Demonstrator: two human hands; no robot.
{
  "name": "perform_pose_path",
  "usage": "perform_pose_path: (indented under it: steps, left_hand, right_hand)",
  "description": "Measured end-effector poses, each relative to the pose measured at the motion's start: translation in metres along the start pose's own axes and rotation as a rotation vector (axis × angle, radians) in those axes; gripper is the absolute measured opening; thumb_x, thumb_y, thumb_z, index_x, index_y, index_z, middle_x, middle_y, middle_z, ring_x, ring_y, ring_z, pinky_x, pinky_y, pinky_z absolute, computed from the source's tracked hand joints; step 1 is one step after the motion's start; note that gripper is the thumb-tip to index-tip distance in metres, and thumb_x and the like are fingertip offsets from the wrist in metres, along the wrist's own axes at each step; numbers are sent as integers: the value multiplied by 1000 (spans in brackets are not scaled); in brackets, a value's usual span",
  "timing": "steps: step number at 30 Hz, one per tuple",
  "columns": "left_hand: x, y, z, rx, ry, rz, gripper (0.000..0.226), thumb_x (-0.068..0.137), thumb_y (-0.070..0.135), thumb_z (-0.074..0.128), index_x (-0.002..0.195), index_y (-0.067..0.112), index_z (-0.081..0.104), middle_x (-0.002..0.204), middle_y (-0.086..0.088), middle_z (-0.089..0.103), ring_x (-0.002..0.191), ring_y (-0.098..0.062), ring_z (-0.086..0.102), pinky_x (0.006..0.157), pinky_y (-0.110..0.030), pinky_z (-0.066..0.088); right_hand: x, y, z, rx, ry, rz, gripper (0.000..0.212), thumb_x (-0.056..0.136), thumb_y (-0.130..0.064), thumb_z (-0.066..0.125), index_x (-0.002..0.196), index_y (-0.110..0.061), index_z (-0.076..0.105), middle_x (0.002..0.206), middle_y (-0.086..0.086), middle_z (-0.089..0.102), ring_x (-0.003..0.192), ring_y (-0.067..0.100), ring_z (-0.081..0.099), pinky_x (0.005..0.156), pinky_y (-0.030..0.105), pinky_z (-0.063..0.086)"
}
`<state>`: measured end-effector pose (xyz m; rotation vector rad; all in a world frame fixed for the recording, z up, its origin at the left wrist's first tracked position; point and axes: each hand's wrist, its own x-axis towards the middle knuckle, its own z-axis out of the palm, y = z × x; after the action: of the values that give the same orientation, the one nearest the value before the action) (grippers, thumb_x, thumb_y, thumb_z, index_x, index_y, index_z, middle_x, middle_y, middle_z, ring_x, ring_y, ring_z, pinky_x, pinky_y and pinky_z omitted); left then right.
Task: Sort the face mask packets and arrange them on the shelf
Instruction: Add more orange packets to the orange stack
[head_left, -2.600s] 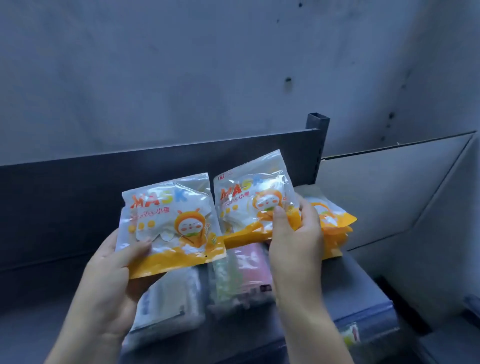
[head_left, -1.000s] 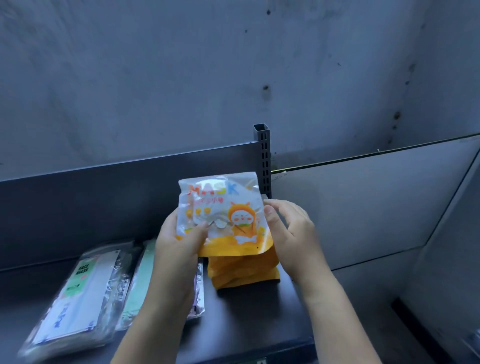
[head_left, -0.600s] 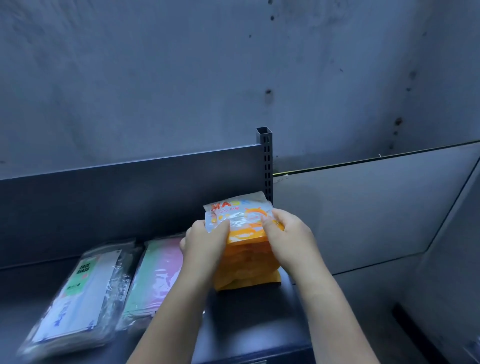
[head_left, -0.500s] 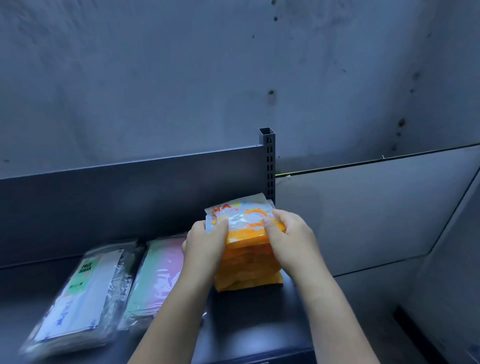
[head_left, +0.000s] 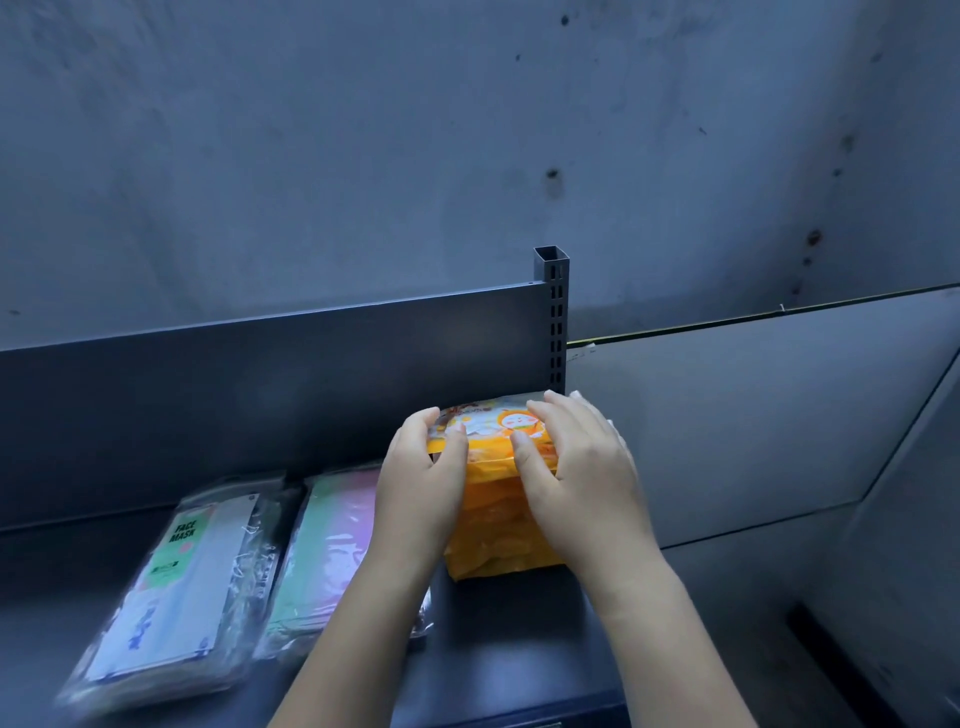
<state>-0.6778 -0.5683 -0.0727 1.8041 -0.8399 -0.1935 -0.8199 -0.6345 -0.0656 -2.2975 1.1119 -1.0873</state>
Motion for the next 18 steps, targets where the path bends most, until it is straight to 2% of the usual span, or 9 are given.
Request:
perform_pose_path:
  steps: [4, 8, 11, 14, 18]
  left_hand:
    - [-4, -2, -8, 166, 17, 123, 46, 103, 39, 53, 144, 18, 56, 147, 1, 59, 139, -17, 49, 117, -39, 39]
    - [-9, -10, -34, 480, 40, 318, 75, 99, 60, 29, 150, 11, 52, 156, -6, 53, 152, -24, 38, 126, -44, 22]
    - [-12, -23, -59, 580, 56, 317, 81, 97, 65, 22, 152, 12, 49, 159, -5, 50, 154, -24, 33, 127, -45, 17]
    - [-15, -38, -87, 667, 86, 301, 80, 97, 65, 22, 152, 14, 50, 160, -2, 49, 155, -21, 32, 127, -45, 16]
    - [-18, -62, -129, 696, 57, 197, 81, 96, 66, 21, 155, 16, 47, 162, 1, 45, 157, -17, 27, 129, -42, 12]
  right_hand:
    - [-2, -3, 0, -32, 17, -16, 52, 97, -52, 42, 135, -25, 64, 147, -4, 59, 148, 18, 39, 124, 51, 24]
    - [-7, -18, 4, -118, 27, -140, 57, 98, -53, 38, 139, -21, 62, 148, -3, 59, 150, 18, 37, 126, 49, 21]
    - [-14, -41, 15, -89, -8, -205, 58, 100, -52, 37, 142, -20, 61, 150, -2, 57, 152, 18, 35, 126, 47, 21]
    - [-21, -66, 34, -125, -39, -243, 59, 101, -51, 33, 140, -18, 62, 148, -1, 59, 151, 21, 37, 125, 50, 21]
    - [-32, -99, 68, -169, -111, -285, 56, 102, -48, 34, 136, -15, 64, 143, 3, 63, 149, 26, 41, 124, 51, 25]
